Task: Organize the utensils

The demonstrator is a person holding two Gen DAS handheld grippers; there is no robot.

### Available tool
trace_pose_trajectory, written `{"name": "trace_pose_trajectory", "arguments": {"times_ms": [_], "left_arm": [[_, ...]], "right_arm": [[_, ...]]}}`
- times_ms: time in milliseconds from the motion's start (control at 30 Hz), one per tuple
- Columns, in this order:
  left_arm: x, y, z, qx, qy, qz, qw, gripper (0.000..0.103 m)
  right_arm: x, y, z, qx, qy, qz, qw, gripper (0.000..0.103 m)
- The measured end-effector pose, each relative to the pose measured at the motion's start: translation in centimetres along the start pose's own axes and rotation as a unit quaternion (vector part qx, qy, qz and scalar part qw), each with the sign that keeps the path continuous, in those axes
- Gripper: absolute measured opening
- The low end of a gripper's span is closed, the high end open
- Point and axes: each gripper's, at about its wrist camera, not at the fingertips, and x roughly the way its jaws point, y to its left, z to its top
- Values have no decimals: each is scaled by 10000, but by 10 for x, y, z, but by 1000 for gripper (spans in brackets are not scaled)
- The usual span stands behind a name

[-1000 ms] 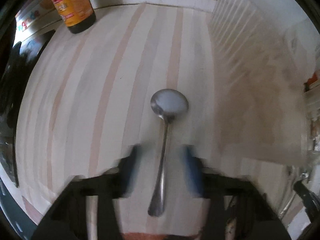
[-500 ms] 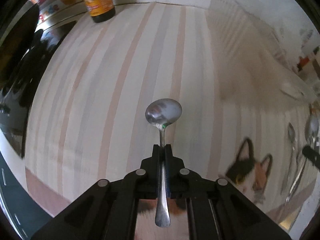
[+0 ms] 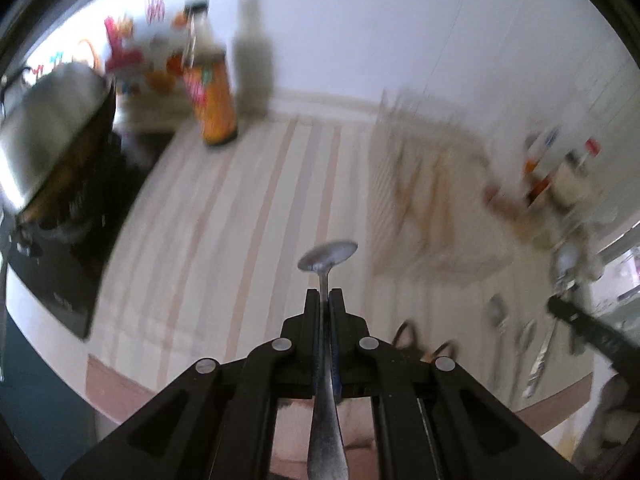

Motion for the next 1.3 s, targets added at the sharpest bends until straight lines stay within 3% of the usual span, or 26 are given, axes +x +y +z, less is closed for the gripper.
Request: {"name": "trace_pose_trajectory", "arguments": {"times_ms": [233,433,600,733,800,900,1000,1167,1300], "left_arm": [[-26,-35,75,147,-406,-688,9967,2],[11,-64,127,41,-76,-1193,9928,2],[33,-45,130,-23,-15,-928,9957,2],[45,-5,97,-400,156,-523,9977,10],[63,16,73,-737,483,-459,9951,33],[102,35,37,-1117,1002,-333,9881,33],[130,40,23,-1450,1242,-342,9810,33],[169,47,28,-1949,1329,-164,9716,33],[194,48,38,-2037,1442,256,9680,33]], "right_arm": [[-26,17,57,6,-398,485,9980,2],[-10,30,119,11,-417,708,9966,2],[13,33,141,-12,-314,628,9975,2],[10,25,118,-107,-389,490,9980,2],[9,14,95,-30,-339,435,9985,2],[19,-8,59,271,-143,353,9989,2],[37,-26,32,551,169,268,9980,2],[60,-40,10,625,379,-48,9973,2],[73,-43,5,624,334,-289,9971,2]]}}
